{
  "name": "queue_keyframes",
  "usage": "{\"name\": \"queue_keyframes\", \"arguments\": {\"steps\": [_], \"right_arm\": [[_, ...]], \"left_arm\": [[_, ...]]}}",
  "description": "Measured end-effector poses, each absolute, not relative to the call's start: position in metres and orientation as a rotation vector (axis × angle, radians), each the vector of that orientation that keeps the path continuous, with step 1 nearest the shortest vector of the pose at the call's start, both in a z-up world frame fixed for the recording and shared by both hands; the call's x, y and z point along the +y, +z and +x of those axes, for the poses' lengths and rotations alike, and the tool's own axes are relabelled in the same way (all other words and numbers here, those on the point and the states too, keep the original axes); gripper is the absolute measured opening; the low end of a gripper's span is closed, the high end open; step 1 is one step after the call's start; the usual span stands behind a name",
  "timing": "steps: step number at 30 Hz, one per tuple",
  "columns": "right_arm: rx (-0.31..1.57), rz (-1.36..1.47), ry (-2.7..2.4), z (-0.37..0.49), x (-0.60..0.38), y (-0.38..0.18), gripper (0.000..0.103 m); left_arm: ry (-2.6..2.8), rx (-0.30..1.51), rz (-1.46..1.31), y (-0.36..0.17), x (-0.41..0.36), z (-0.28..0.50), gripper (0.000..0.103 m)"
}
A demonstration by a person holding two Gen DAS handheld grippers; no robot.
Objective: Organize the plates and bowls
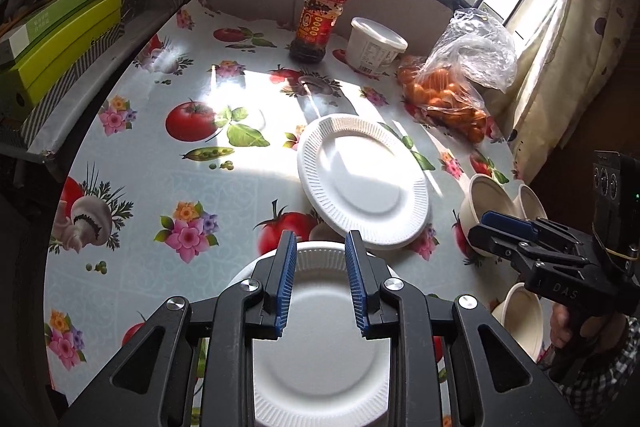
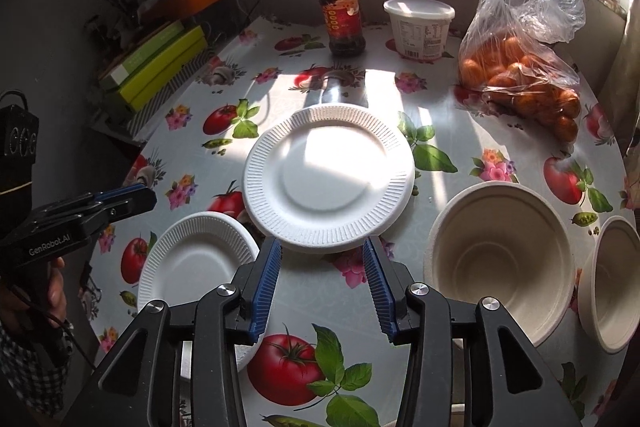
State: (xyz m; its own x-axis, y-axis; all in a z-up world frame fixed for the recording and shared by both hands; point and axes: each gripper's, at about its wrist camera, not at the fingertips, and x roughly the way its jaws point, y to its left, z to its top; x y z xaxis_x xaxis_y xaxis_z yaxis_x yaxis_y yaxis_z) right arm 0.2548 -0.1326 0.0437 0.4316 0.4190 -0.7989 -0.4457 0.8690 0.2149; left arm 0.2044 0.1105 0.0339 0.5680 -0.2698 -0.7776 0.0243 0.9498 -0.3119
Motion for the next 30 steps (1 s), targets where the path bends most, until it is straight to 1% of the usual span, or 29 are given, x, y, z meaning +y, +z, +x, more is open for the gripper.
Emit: {"name": "queue_keyframes", "arguments": {"steps": [6, 16, 30], "right_arm": [[1.004, -0.043, 0.502, 0.286, -0.140, 0.042, 0.043], [1.071, -0.038, 0.456, 0.338, -0.145, 0.019, 0.043], [1.143, -0.022, 0.462, 0.379, -0.133, -0.007, 0.043]], "left_arm": [[-0.164, 0.986, -0.291, 0.025, 0.104, 0.237, 0.026], [-0.152, 1.019, -0.305, 0.011, 0.095, 0.281, 0.026], [-0.127, 1.070, -0.307, -0.012, 0.092, 0.298, 0.026]]}}
